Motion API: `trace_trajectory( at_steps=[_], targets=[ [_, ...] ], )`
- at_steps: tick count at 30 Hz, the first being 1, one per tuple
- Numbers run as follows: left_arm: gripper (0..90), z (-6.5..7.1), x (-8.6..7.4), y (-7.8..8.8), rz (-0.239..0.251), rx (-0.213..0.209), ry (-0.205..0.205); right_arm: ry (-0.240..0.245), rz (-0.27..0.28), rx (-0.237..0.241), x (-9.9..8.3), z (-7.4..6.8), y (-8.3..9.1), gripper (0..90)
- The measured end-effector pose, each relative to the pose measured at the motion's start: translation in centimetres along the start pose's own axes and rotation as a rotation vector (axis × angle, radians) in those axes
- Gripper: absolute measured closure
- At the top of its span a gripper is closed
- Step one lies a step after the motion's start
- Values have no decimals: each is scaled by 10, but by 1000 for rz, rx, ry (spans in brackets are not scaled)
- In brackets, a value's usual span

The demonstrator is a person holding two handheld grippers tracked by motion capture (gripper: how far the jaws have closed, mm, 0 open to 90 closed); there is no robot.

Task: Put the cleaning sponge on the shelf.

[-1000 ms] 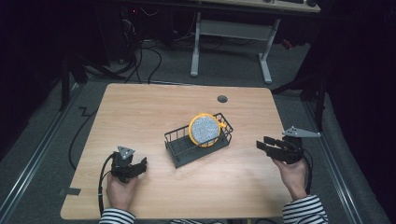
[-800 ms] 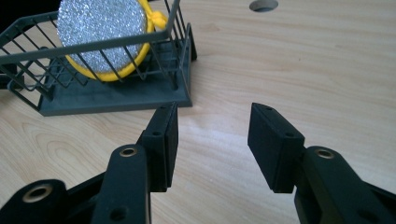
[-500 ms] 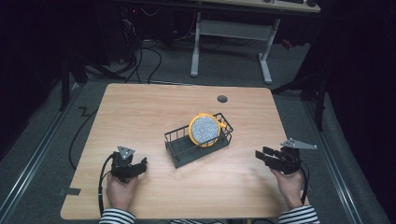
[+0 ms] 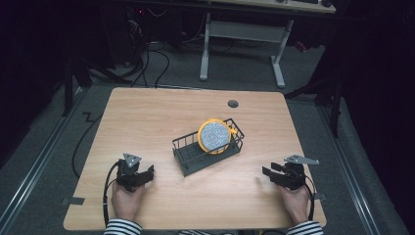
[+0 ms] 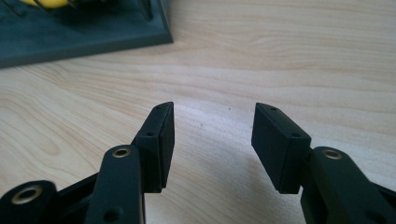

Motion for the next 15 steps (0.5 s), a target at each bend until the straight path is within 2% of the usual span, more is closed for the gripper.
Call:
trace_trajectory(
  at_steps=[1,5,6,12,13,14,15],
  targets=[
    [290,0,0,0,0,0,0,14,-3,-16,-3,1,-4,482],
    [290,0,0,0,0,0,0,27,-3,-16,-8,0,-9,463],
    [290,0,0,0,0,0,0,43,-17,-28,-13,-1,-14,458],
    [290,0,0,0,0,0,-1,83,-14,-60,-14,-4,-15,443],
    [290,0,0,0,0,1,0,159,-26,-109,-15,-7,-18,419],
    [290,0,0,0,0,1,-1,181,-24,-114,-15,-8,-18,419],
    [290,0,0,0,0,1,-1,181,-25,-111,-14,-9,-19,416]
  ],
)
Point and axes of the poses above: each handheld gripper's, and its own axes: y roughly backward along the jaws, x roughly out of its top, z roughly to its right, the point moved 9 cm from there along -y, roughly forward along the jaws, and after that the axes turned 4 degrees about -y, right-handed, at the moved point
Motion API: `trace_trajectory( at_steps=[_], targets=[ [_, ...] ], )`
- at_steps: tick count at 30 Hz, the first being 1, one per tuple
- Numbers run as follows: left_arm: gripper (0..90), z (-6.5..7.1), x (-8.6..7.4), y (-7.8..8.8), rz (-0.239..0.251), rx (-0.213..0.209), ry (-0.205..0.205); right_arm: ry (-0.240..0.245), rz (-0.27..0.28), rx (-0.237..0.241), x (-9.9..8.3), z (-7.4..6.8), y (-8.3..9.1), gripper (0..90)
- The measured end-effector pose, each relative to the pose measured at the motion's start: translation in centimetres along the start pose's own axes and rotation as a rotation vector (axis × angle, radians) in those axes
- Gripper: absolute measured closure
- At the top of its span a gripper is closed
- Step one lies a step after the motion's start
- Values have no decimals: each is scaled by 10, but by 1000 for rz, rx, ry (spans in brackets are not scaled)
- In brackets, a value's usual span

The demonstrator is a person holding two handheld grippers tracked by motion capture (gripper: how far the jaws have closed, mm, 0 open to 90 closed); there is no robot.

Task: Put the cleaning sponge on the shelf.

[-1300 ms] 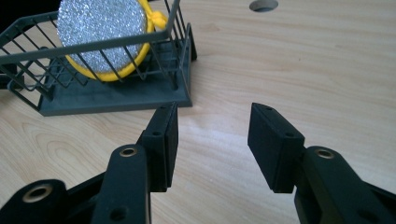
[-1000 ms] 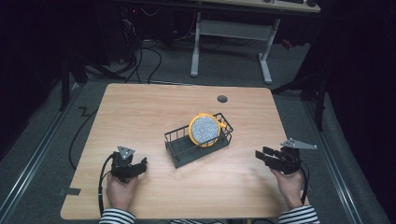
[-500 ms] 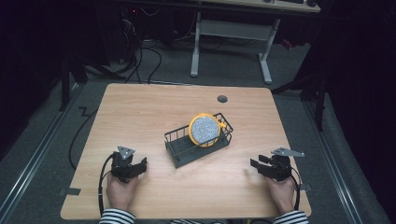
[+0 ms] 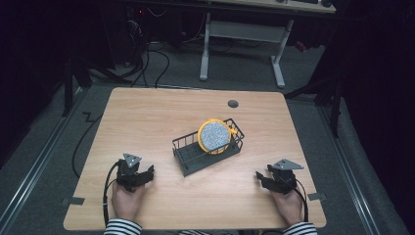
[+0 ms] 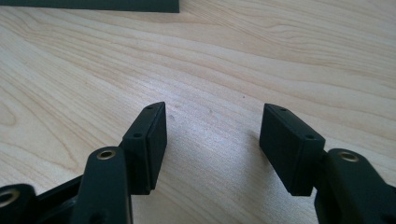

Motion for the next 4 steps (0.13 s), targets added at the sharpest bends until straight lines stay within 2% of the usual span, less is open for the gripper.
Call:
trace_trajectory(
  at_steps=[2,4],
  targets=[
    [289,0,0,0,0,0,0,-17,-2,9,0,2,-1,413],
    [290,0,0,0,0,0,0,-14,-2,4,0,1,-1,411]
  ],
)
Point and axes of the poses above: each handheld gripper's, and its own axes: y roughly backward along the jaws, x roughly out of its top, z roughly to its right, the point moved 9 cm from there along -y, roughly forward along the jaws, and after that the axes turned 4 degrees about -y, right-handed, at the moved point
